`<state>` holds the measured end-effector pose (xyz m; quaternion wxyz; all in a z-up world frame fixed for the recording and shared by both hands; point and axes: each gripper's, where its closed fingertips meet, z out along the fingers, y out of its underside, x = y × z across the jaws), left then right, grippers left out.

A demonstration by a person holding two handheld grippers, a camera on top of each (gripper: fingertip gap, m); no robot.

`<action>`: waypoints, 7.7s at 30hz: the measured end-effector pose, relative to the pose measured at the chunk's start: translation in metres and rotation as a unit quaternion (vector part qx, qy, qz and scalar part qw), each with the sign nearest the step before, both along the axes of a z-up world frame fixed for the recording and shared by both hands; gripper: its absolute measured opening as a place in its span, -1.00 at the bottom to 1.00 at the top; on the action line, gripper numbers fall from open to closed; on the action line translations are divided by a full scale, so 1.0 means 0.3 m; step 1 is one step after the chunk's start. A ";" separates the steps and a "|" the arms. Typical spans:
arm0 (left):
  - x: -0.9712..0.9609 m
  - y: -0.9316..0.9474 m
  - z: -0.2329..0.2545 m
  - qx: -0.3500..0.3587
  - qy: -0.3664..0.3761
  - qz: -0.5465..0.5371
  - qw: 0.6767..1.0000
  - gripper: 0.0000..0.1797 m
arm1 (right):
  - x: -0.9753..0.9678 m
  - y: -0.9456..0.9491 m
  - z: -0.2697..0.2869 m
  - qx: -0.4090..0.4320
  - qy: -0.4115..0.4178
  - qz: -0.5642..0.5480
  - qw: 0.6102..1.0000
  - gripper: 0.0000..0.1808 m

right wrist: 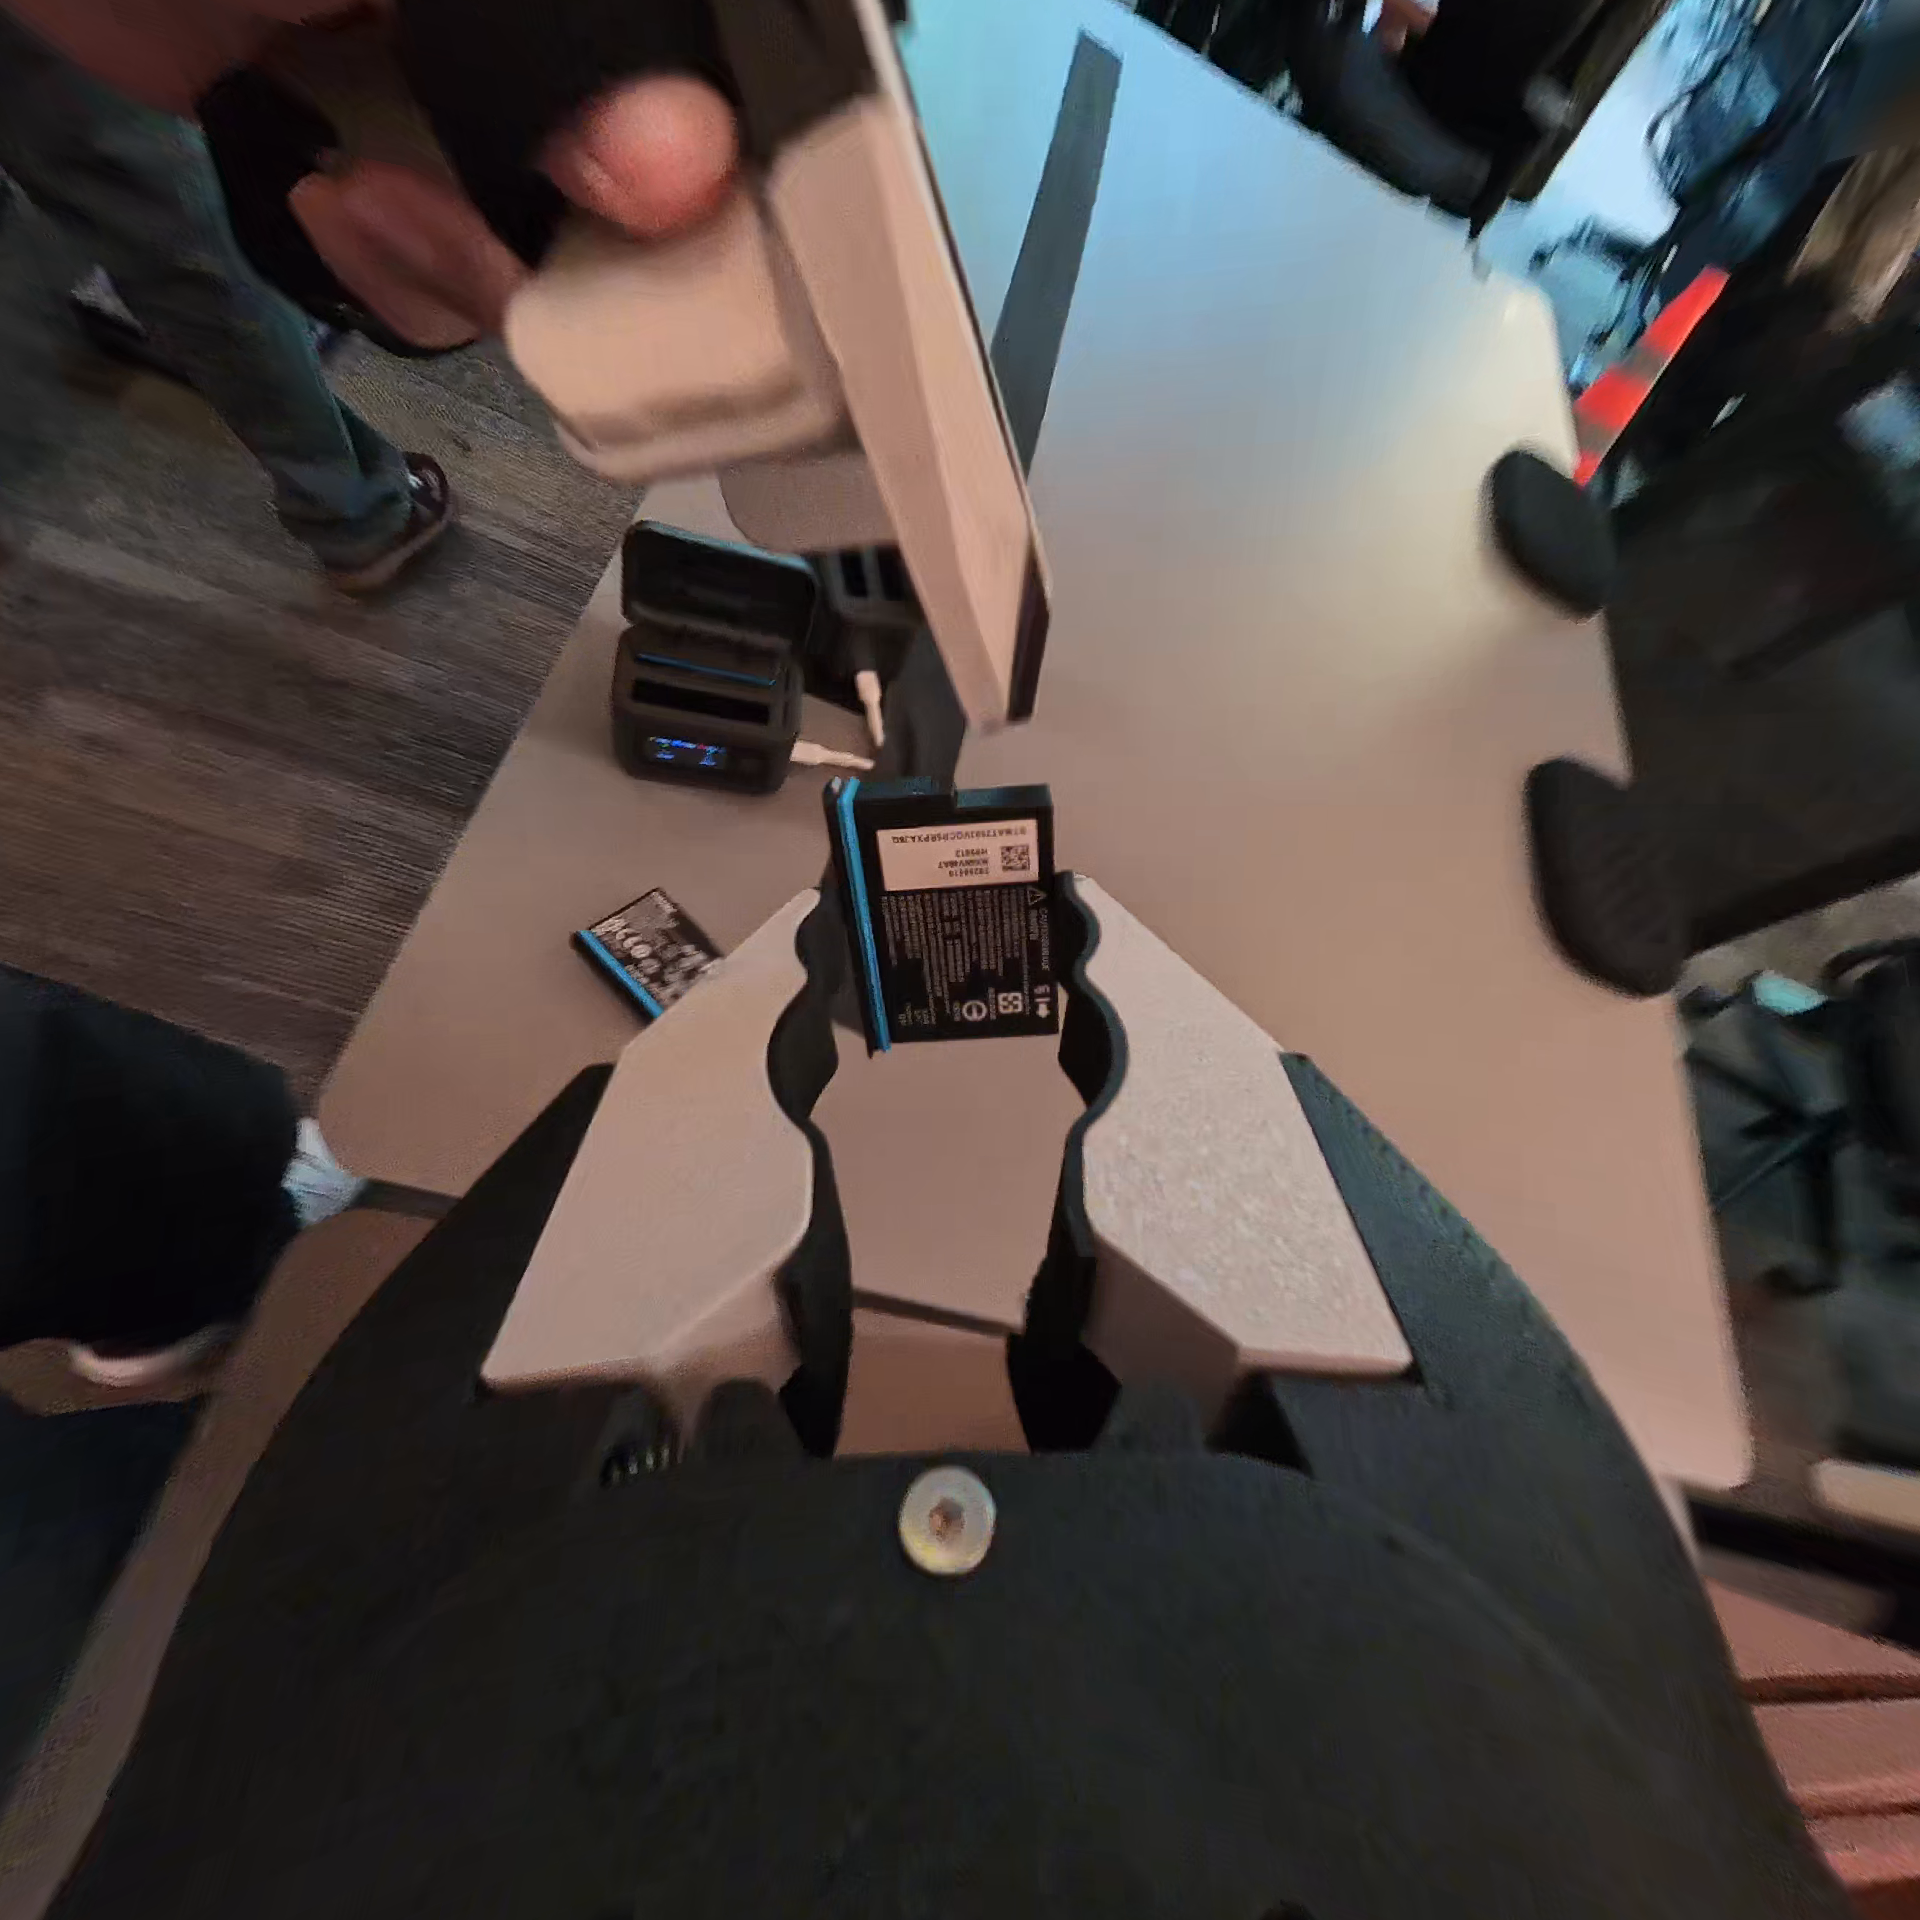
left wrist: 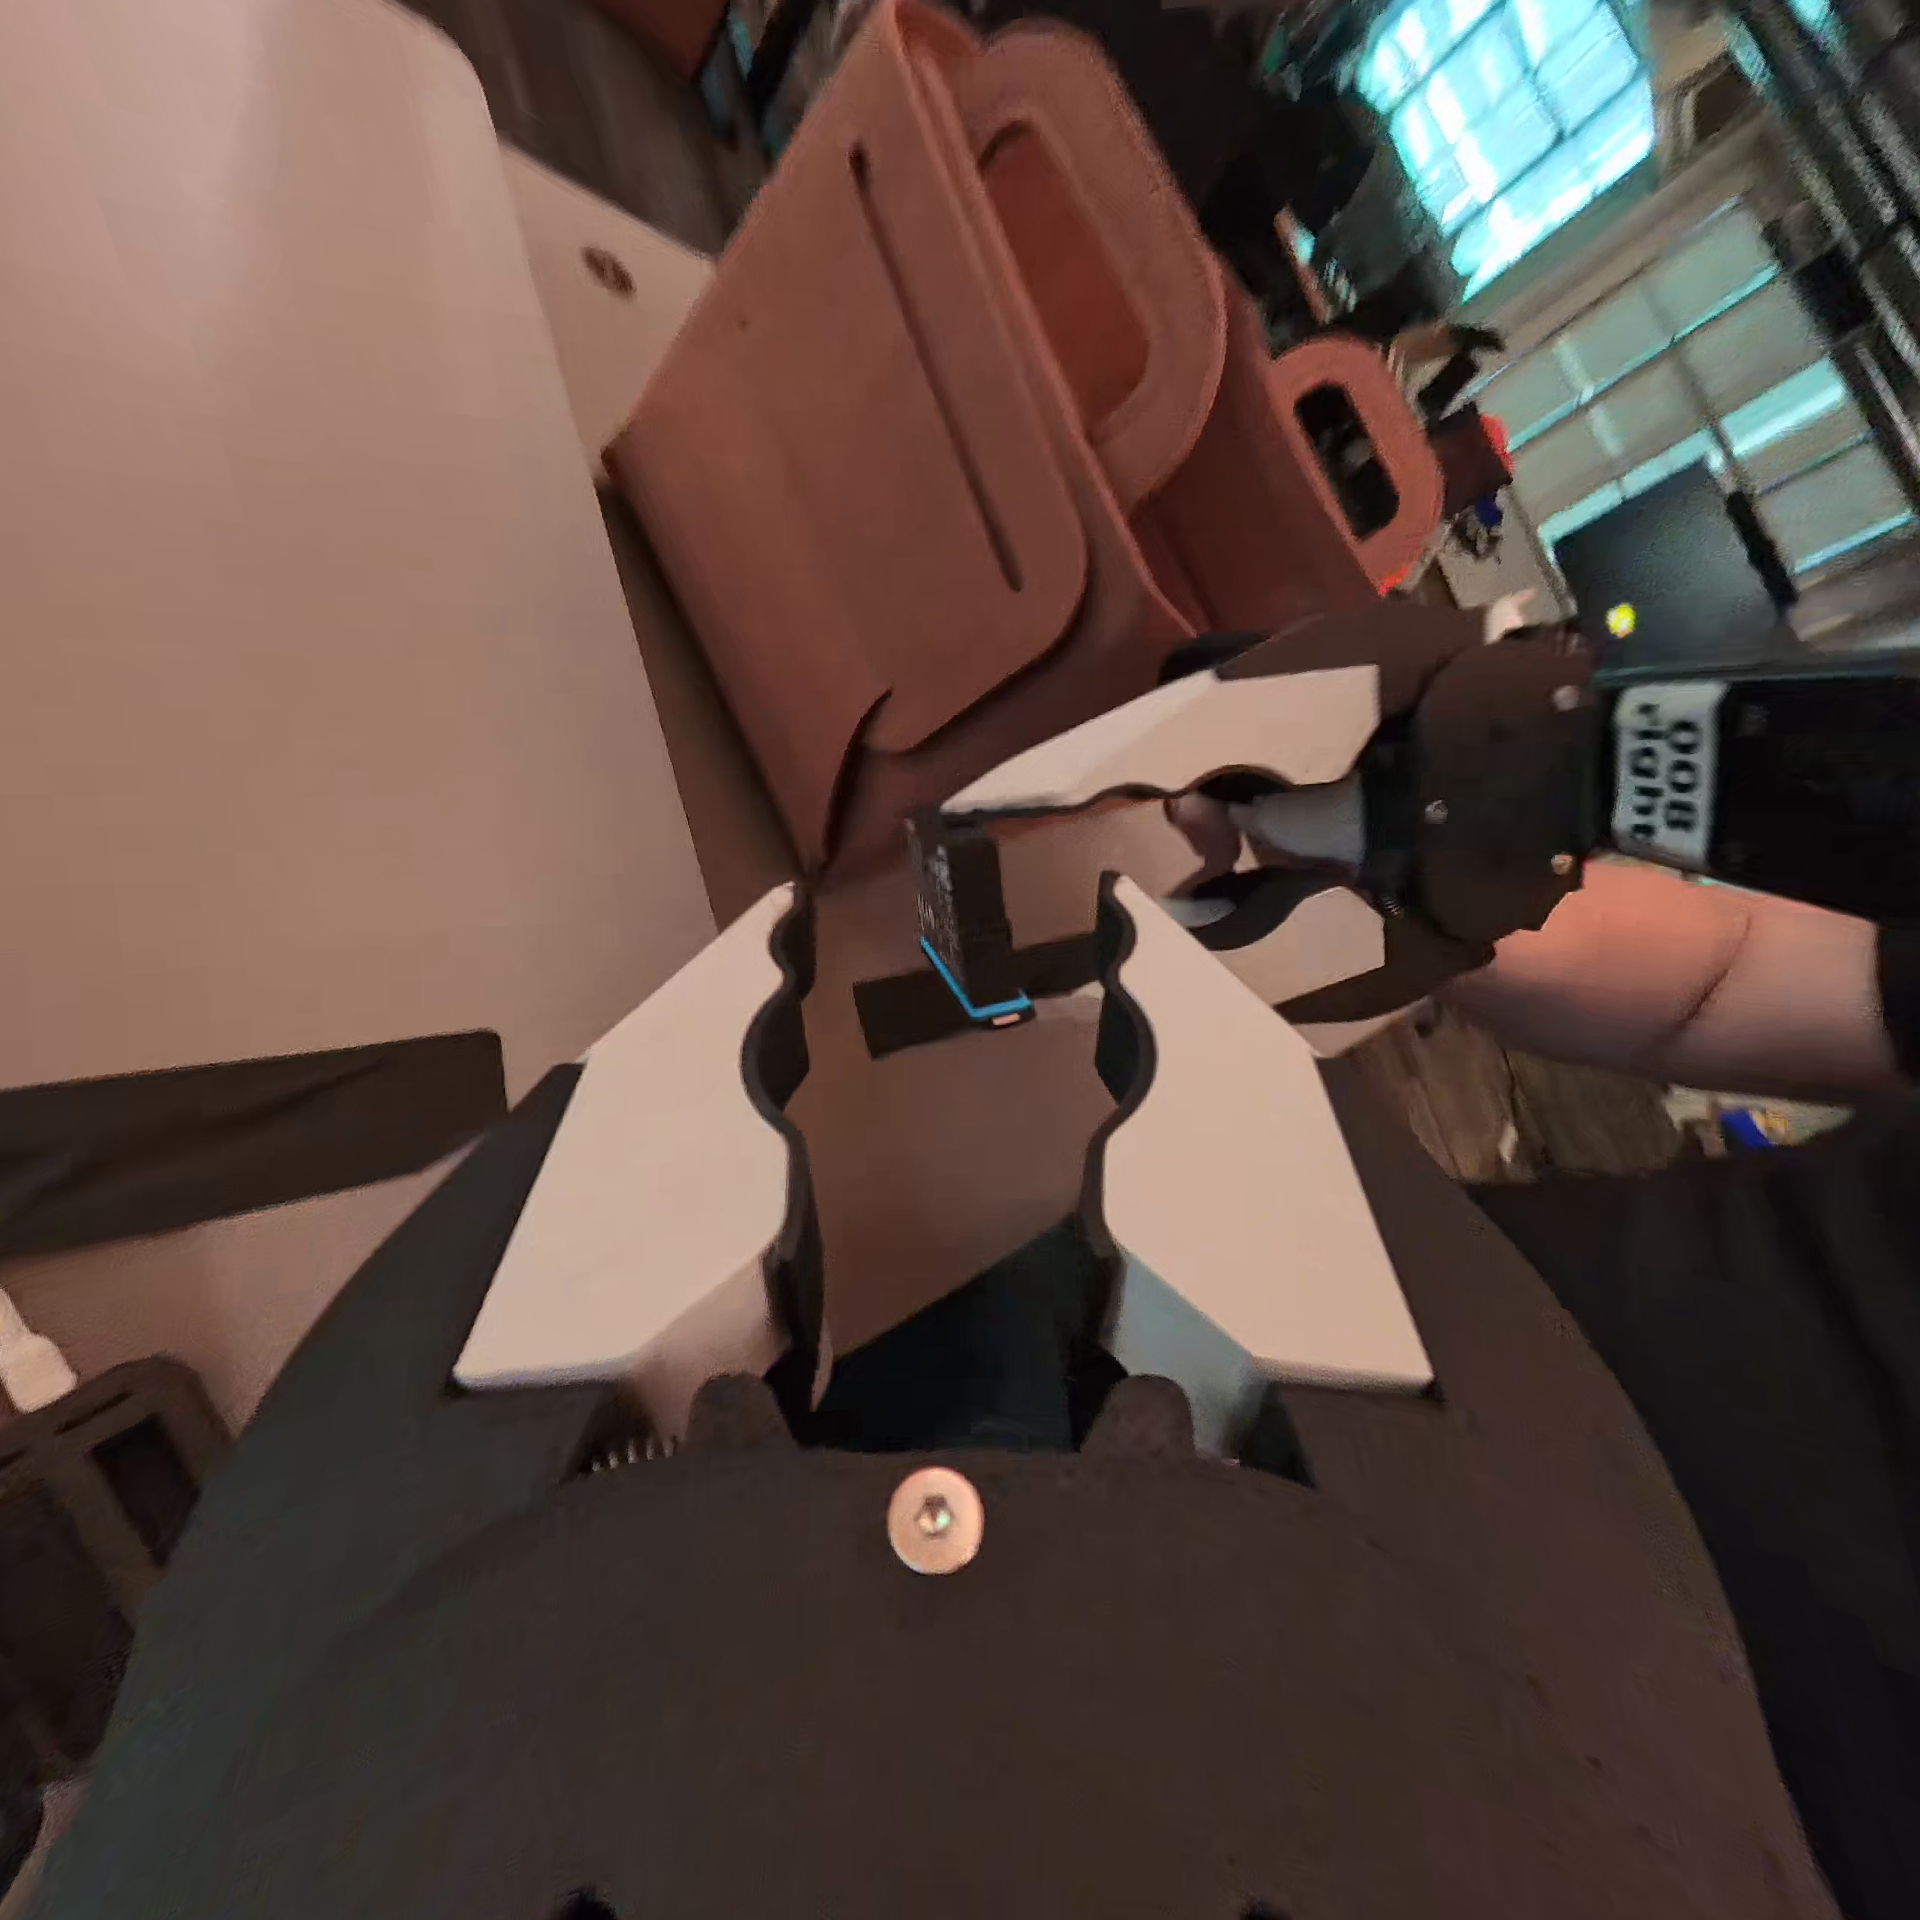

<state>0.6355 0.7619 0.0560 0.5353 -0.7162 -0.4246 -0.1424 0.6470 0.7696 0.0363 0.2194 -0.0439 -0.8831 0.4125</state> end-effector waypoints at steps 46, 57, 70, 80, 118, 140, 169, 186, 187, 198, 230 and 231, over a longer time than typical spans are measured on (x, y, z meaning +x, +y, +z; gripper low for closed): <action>0.085 -0.340 0.316 -0.197 0.054 -0.271 0.941 -0.65 | 0.135 -0.373 0.268 -0.146 -0.433 0.236 0.857 -0.88; 0.176 -0.266 0.151 -0.321 -0.041 -0.400 0.857 -0.77 | 0.123 -0.323 0.225 -0.133 -0.421 0.235 0.866 -0.88; 0.068 -0.318 -0.005 -0.335 -0.018 -0.253 0.907 -0.86 | -0.026 -0.252 0.074 -0.116 -0.340 0.118 0.926 -0.55; 0.005 -0.469 -0.422 -0.296 -0.118 0.134 0.938 -0.85 | 0.067 -0.123 -0.037 -0.196 -0.342 0.060 0.917 -0.62; 0.093 -0.472 -0.627 -0.436 -0.179 0.072 0.879 -0.85 | 0.134 -0.046 -0.193 -0.123 -0.382 0.078 0.912 -0.57; 0.075 -0.483 -0.602 -0.407 -0.141 0.076 0.900 -0.86 | 0.154 -0.040 -0.259 -0.105 -0.398 0.062 0.909 -0.55; 0.058 -0.485 -0.593 -0.343 -0.064 0.112 0.930 -0.83 | 0.173 -0.034 -0.365 -0.058 -0.420 0.053 0.904 -0.56; 0.049 -0.502 -0.564 -0.378 -0.073 0.050 0.922 -0.87 | 0.157 0.008 -0.379 -0.073 -0.420 0.031 0.904 -0.56; 0.049 -0.501 -0.560 -0.371 -0.059 0.058 0.925 -0.87 | 0.156 0.015 -0.378 -0.074 -0.422 0.030 0.903 -0.56; 0.061 -0.511 -0.600 -0.337 -0.018 0.085 0.938 -0.87 | 0.169 0.007 -0.391 -0.056 -0.429 0.041 0.901 -0.56; 0.014 -0.581 -0.583 -0.408 -0.026 0.084 0.909 -1.00 | 0.187 0.008 -0.417 -0.061 -0.437 0.022 0.897 -0.56; 0.020 -0.584 -0.596 -0.414 -0.026 0.077 0.907 -1.00 | 0.187 0.010 -0.419 -0.060 -0.437 0.021 0.897 -0.56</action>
